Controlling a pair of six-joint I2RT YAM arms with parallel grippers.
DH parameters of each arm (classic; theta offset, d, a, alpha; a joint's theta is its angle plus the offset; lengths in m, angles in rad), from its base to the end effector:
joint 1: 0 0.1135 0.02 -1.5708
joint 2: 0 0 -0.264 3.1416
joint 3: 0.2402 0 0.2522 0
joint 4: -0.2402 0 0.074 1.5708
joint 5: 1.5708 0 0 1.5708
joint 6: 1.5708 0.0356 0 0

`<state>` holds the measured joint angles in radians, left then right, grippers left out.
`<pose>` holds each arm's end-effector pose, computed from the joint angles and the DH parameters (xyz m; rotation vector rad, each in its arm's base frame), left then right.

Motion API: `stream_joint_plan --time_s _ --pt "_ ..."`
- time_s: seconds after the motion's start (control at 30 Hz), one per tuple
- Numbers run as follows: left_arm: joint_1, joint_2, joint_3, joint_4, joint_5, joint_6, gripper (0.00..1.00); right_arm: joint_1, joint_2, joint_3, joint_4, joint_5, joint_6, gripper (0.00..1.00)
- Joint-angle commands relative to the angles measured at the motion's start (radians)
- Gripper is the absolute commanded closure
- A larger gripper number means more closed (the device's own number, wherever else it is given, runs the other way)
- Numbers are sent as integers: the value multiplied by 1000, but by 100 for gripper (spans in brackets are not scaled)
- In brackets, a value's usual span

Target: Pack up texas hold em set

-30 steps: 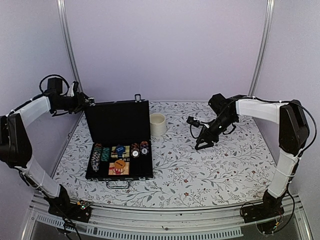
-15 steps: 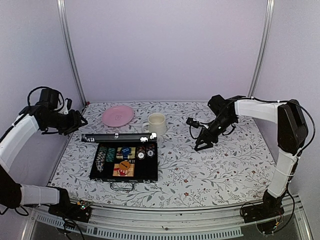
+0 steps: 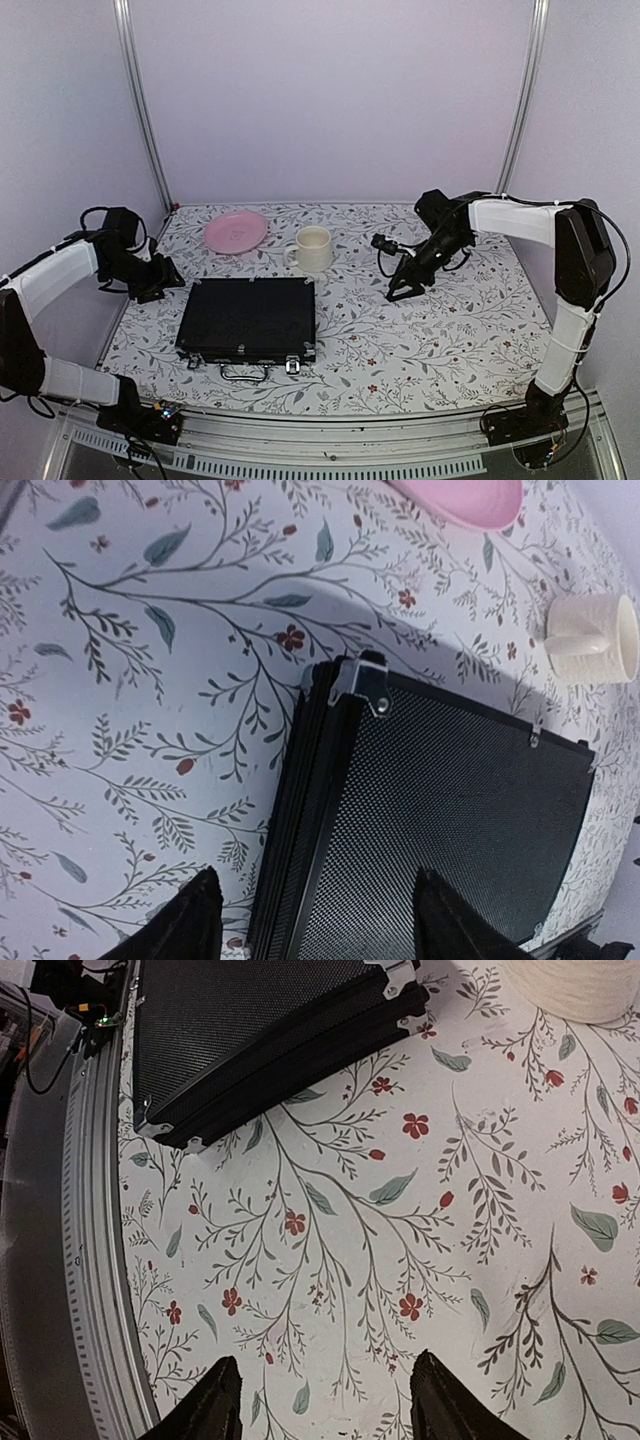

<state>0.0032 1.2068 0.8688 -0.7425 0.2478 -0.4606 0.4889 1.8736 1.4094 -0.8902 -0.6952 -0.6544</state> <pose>0.2281 -0.0080 0.2398 -0.5347 2.6278 -0.4771 0.3128 0.1922 0.2105 -1.5599 2.2272 0.9566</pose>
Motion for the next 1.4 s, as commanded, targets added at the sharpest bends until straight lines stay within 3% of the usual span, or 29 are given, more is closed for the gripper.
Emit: stream_joint_plan --time_s 0.0,0.3,0.47,0.67,0.93,1.1,1.37 --pt "-63 56 -73 90 76 -20 34 15 20 4 20 -52 26 48" --pt "-169 146 -149 190 127 -29 37 17 32 -14 31 -61 32 48" --pt "-294 210 -158 252 164 -34 41 17 32 -29 39 -63 34 48" --pt "-470 312 -109 319 139 -69 43 19 31 -57 43 -48 32 48" --pt "-635 430 11 341 127 -150 44 17 17 -131 73 73 60 46" --pt "-720 447 11 385 116 -220 44 16 10 -172 42 49 40 42" --pt "-792 508 70 496 106 -256 46 5 91 -38 48 30 71 47"
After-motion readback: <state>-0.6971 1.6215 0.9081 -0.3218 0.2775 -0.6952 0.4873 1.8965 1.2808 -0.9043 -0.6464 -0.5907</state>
